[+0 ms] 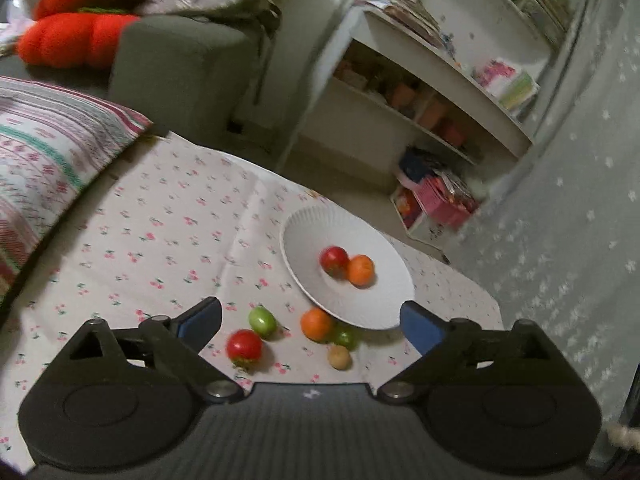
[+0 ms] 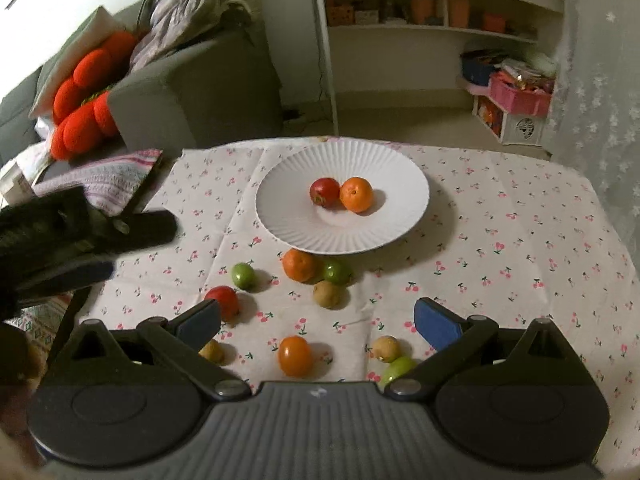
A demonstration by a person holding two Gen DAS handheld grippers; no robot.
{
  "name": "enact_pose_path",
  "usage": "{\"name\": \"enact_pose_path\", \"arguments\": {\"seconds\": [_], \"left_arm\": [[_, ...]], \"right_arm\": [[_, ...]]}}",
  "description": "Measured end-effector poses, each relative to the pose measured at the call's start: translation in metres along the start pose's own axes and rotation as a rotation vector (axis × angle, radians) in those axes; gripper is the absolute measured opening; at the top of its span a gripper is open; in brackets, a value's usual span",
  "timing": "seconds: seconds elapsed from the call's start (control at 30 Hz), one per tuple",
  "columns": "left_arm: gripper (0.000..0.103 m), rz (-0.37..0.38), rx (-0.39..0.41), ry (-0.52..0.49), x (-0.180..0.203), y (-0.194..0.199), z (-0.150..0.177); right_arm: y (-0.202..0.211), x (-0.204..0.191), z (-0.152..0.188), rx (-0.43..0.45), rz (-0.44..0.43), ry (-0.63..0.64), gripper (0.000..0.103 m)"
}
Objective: Organize fruits
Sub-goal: 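Withdraw both tools from the plate toward the remaining fruits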
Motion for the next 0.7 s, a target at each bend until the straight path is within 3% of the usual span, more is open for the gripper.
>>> {"name": "enact_pose_path", "arguments": {"seconds": [0.13,0.33,0.47,0.7], "left_arm": [[0.081,-0.090,-0.023,-0.050,-0.015,0.002,0.008],[0.081,-0.133,-0.058,-0.083,-0.036,0.001,0.016],[0.081,-0.118,-0.082,-0.065,-0.037,-0.001,0.024],[0.081,-0.157,-0.098,-0.103,-0.037,-0.002,0.030]], "right_arm": [[-0.003,-0.006,0.011,-0.013,-0.003,0.061,0.103],[-0.004,-0.006,0.026,-0.019,0.066,0.133,0.103],[-0.012,-0.005,0.035,-0.064,0.105,0.171,0.103],[-0.008,-0.011,0.043,-0.065,0.062,0.194,0.102]]}}
Point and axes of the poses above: each gripper's, at about its wrist camera, not at the fingertips, and y roughly against the way its jaws point, x to its right, z to its underside, the point moved 7 cm from there along -y, roughly the way its jaws point, and after that the axes turned 6 degrees about z, right-handed, at the moved point
